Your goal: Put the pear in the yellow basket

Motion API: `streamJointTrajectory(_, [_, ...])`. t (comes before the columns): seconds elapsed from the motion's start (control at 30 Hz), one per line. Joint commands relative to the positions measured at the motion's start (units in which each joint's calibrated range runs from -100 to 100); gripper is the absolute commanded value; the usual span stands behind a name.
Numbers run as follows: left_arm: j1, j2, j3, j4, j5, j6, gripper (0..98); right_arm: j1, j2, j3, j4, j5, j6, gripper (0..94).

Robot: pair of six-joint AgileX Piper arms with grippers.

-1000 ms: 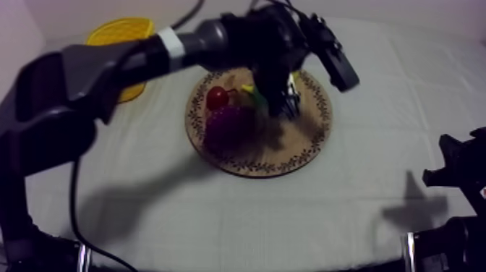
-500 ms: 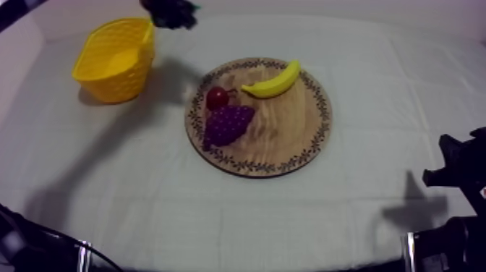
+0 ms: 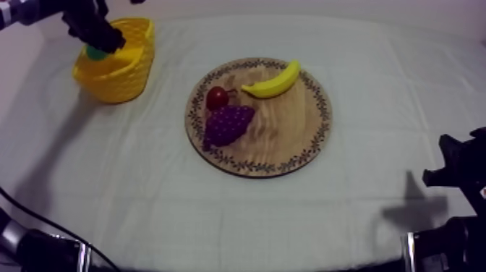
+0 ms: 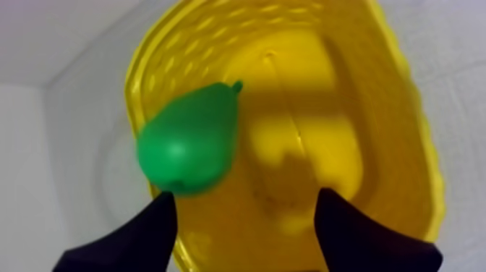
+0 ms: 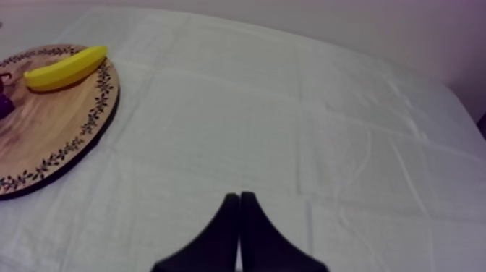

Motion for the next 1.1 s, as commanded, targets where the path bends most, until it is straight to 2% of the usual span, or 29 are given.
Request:
streamJointTrajectory(0.0, [-0.57,1.22,1.12,0.22,-2.77,0.32,70.0,0.00,0.01,0.03,-0.01,-0.04,0.00,0.3])
streamJointTrajectory(0.3, [-0.88,2.08,3.86,1.72,-8.53,1.65,67.8,0.00,0.01,0.03,-0.01,-0.04,0.00,0.3])
streamJointTrajectory(0.63, [-0.76,-0.94,7.41,2.75,-10.51,2.04,67.9,0.00,0.01,0.03,-0.01,-0.04,0.00,0.3])
streamJointTrajectory(1.07, [-0.54,-2.96,10.88,3.18,-12.94,3.32,66.3,0.00,0.01,0.03,-0.01,-0.04,0.00,0.3])
